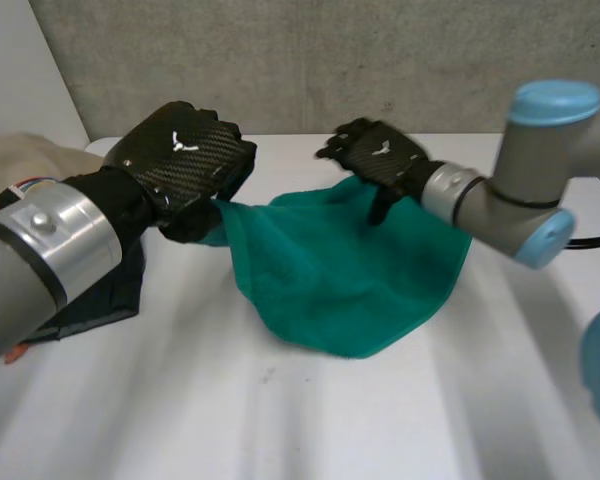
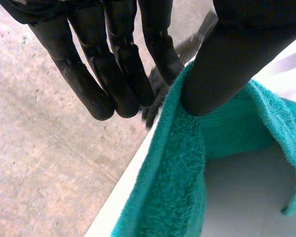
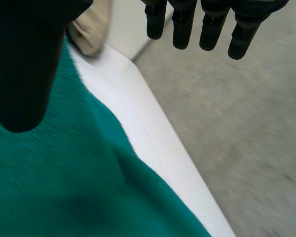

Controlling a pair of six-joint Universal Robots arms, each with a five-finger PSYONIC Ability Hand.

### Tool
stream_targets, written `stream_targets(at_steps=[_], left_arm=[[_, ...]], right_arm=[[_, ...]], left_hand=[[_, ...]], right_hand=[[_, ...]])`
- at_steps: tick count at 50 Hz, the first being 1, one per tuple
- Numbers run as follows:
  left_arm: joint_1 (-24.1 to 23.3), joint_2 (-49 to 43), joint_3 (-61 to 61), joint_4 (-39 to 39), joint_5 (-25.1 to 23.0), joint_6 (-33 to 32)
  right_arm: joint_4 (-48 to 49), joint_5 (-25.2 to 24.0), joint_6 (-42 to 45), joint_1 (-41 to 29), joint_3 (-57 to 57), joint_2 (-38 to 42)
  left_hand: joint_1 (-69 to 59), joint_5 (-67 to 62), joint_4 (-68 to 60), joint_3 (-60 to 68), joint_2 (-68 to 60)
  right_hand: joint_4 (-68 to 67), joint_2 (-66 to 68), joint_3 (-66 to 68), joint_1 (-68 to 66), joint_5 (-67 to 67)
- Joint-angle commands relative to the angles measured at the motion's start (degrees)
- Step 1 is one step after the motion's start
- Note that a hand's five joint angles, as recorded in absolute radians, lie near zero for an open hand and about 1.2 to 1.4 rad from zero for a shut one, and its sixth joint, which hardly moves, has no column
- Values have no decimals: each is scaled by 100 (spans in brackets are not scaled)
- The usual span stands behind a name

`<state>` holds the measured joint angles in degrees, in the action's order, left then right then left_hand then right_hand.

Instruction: Fold the laundry.

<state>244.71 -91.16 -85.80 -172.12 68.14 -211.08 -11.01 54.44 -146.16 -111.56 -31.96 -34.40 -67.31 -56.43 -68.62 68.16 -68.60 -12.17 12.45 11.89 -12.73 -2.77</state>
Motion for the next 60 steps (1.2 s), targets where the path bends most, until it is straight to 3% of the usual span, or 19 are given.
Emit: stream_targets(at_steps=[1,7,8,9,10,11,12,15,17,21,26,33,39,46,49,50,51,54,60], left_arm=[[15,318,-306,-182,-3,-12],[200,441,-376,-226,-108,129],[208,459,-385,-235,-134,155],[235,459,-385,-243,-169,207],[252,450,-385,-261,-187,234],[261,441,-385,-270,-187,252],[279,441,-376,-287,-196,269],[375,406,-324,-454,-205,313],[594,153,-193,-847,-205,270],[771,-366,220,-1473,-170,305],[710,-1103,940,-2263,-12,488],[464,-2027,1592,-2318,444,928],[349,-2696,1461,-2037,586,876],[323,-3092,1250,-1545,639,463],[297,-3066,1232,-1351,691,559],[279,-3040,1232,-1316,718,603],[261,-2961,1232,-1220,761,725],[235,-2820,1250,-1096,876,954],[156,-2530,1276,-868,1192,1473]], right_arm=[[-103,-250,166,-542,384,847],[-60,84,492,-736,656,1295],[-33,163,492,-753,726,1339],[63,372,466,-814,909,1435],[151,522,448,-841,1024,1462],[291,733,439,-850,1165,1480],[492,996,413,-859,1314,1498],[1685,2811,54,-789,1876,1280],[2196,3351,-209,-675,1878,912],[2261,3301,-448,-455,1317,32],[2313,3380,-738,-235,-393,-1381],[2463,3345,-783,-182,-3073,-2728],[2594,3345,-852,-436,-4974,-3002],[2788,3398,-932,-788,-5724,-2528],[2753,3433,-923,-885,-5725,-2378],[2727,3442,-923,-903,-5716,-2378],[2666,3433,-914,-920,-5698,-2430],[2464,3459,-879,-903,-5654,-2632],[1489,3249,-554,-420,-5146,-3458]], left_hand=[[-1269,-1357,-1138,1184,-1140],[-1269,-1357,-1138,1184,-1140],[-1269,-1357,-1138,1184,-1140],[-1269,-1357,-1138,1184,-1140],[-1269,-1357,-1138,1184,-1140],[-1269,-1357,-1138,1184,-1140],[-1269,-1357,-1138,1184,-1140],[-1269,-1357,-1138,1184,-1140],[-1269,-1357,-1138,1184,-1140],[-1269,-1357,-1138,1184,-1140],[-1269,-1357,-1138,1184,-1140],[-1269,-1357,-1138,1184,-1140],[-1269,-1357,-1138,1184,-1140],[-1269,-1357,-1138,1184,-1140],[909,822,1040,-994,1038],[1548,1461,1680,-1634,1677],[2537,2450,2669,-2623,2666],[3386,3299,3517,-3472,3515],[4330,4243,4461,-4415,4459]], right_hand=[[217,-245,-189,273,277],[-315,288,343,-260,-255],[-1237,1210,1265,-1182,-1177],[-4294,4266,4322,-4238,-4234],[-6239,6212,6267,-6184,-6179],[-6777,6750,6805,-6722,-6717],[-6783,6755,6811,-6727,-6723],[-6783,6755,6811,-6727,-6723],[-6783,6755,6811,-6727,-6723],[-6783,6755,6811,-6727,-6723],[-6783,6755,6811,-6727,-6723],[-6783,6755,6811,-6727,-6723],[-6783,6755,6811,-6727,-6723],[-6783,6755,6811,-6727,-6723],[-6631,6603,6659,-6575,-6570],[-5896,5869,5924,-5841,-5836],[-3474,3447,3502,-3419,-3414],[91,-118,-63,146,151],[217,-245,-189,273,277]])
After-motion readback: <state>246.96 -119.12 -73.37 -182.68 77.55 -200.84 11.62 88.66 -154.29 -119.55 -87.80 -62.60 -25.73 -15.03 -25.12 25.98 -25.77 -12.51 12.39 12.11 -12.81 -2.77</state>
